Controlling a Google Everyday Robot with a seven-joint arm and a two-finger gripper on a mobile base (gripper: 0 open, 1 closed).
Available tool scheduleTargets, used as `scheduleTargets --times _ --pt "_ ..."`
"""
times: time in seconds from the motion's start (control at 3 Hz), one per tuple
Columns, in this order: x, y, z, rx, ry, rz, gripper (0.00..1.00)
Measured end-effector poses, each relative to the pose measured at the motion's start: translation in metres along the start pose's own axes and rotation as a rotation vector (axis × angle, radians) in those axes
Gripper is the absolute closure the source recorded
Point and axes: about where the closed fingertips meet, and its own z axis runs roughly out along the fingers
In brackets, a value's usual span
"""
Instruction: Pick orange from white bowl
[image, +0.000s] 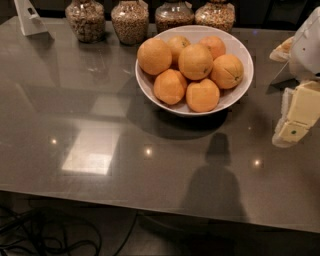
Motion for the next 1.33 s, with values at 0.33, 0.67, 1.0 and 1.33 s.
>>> scheduleTargets --times 0.33,0.67,1.0,1.33 --pt "0.0 0.0 0.0 0.0 0.0 0.0 0.0" --pt "-0.003 -0.004 -0.003 0.023 -0.018 -0.006 0.0" --pt "-0.013 -0.024 -0.003 0.069 -0.096 -0.035 0.0" --pt "-0.031 -0.066 0.004 0.098 -0.21 -0.052 0.0"
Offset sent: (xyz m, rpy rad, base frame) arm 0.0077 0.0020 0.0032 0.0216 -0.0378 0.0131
